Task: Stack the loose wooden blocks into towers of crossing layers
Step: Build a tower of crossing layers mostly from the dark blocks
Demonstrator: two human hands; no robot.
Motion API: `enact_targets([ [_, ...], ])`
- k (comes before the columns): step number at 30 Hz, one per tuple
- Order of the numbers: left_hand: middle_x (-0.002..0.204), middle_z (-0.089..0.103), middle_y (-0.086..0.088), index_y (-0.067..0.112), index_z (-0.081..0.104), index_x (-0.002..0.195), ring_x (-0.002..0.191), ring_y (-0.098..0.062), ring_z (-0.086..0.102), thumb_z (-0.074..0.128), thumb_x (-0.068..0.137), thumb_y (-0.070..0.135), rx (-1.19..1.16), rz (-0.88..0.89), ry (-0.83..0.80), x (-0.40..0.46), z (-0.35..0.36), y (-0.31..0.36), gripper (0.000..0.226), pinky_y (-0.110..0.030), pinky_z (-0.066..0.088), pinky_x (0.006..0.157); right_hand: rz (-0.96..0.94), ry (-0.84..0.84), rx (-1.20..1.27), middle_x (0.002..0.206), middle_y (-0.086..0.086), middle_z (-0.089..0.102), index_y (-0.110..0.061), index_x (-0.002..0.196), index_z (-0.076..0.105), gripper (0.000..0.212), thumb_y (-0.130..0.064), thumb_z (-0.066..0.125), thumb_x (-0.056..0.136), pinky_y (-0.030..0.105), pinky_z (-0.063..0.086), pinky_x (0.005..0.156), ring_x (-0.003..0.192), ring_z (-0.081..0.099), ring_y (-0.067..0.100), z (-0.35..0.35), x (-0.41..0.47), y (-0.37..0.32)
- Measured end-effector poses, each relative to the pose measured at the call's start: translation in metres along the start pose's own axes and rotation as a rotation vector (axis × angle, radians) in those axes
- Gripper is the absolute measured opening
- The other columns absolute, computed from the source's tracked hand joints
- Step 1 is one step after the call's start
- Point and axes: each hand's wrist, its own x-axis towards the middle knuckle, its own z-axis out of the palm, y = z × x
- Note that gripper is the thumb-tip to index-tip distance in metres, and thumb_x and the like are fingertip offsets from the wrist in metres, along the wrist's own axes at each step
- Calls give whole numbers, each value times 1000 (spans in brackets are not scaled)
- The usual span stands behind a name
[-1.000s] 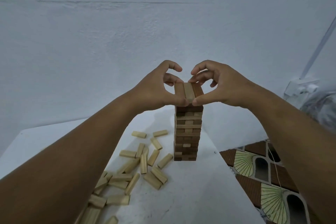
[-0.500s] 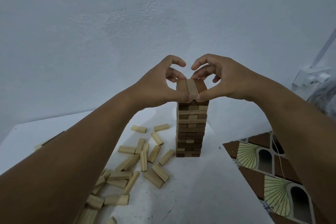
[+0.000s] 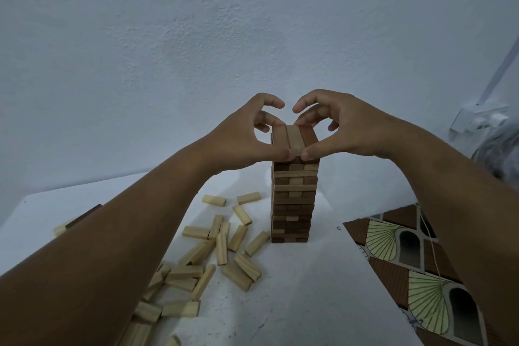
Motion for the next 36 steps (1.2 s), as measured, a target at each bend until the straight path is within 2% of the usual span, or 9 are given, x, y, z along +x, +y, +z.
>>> enact_targets([
  [6, 135, 51, 16, 45, 31, 138, 126, -5, 43, 87, 67, 43, 21, 6, -28, -1, -2, -3, 91, -15, 34, 84, 4, -4, 5, 122, -20, 62, -46, 122, 53, 79, -52, 89, 52, 29, 46, 90, 117, 53, -3, -1, -3, 0],
  [9, 137, 50, 19, 46, 29, 140, 129, -6, 41, 84, 71, 43, 11, 15, -1, -4, -7, -5, 88, -15, 32, 85, -20, 47, 10, 126, -18, 60, -44, 124, 53, 77, -59, 84, 56, 33, 48, 93, 120, 52, 0, -2, -6, -2],
  [13, 135, 51, 21, 44, 33, 139, 128, -3, 43, 79, 80, 37, -1, 32, 111, -18, -17, -4, 75, -15, 33, 87, -70, 224, 18, 120, -20, 62, -38, 118, 58, 59, -64, 71, 66, 33, 48, 94, 115, 55, -1, 5, -9, -18],
  [17, 129, 54, 25, 45, 38, 133, 124, 2, 46, 75, 84, 34, 37, 34, 238, -47, -34, 1, 63, -17, 35, 90, -137, 343, -11, 115, -24, 59, -37, 111, 60, 33, -48, 72, 83, 25, 44, 93, 111, 53, -4, 26, -8, -46],
  [24, 121, 60, 27, 44, 44, 127, 118, 8, 49, 72, 86, 31, 92, -34, 335, -124, -67, -10, 52, -15, 36, 90, -205, 194, 50, 110, -31, 59, -41, 109, 59, 29, -46, 71, 84, 10, 39, 92, 108, 48, -15, 95, -7, -109],
  [27, 119, 61, 26, 43, 48, 124, 116, 8, 49, 71, 87, 28, 92, -103, 365, -163, -83, -31, 46, -13, 35, 88, -226, 103, 112, 113, -29, 59, -40, 108, 60, 27, -42, 72, 84, 16, 41, 90, 111, 50, -9, 136, -2, -125],
  [30, 117, 62, 25, 41, 55, 118, 114, 8, 50, 70, 87, 24, 98, -199, 395, -200, -98, -62, 38, -11, 37, 83, -234, 19, 151, 112, -29, 59, -39, 107, 60, 26, -39, 72, 84, 15, 39, 89, 111, 51, -8, 177, 6, -135],
  [33, 111, 64, 19, 34, 61, 106, 106, 7, 55, 70, 86, 16, 51, -319, 431, -234, -111, -102, 28, -2, 40, 73, -216, -56, 152, 110, -29, 60, -40, 105, 60, 24, -38, 72, 85, 15, 40, 89, 110, 51, -8, 216, 17, -139],
  [36, 106, 64, 20, 34, 61, 101, 98, -2, 61, 74, 83, 19, 192, -448, 392, -261, -117, -147, 26, -13, 45, 77, -178, -128, 146, 108, -27, 61, -39, 103, 61, 20, -36, 71, 86, 16, 41, 86, 105, 53, -8, 253, 31, -138],
])
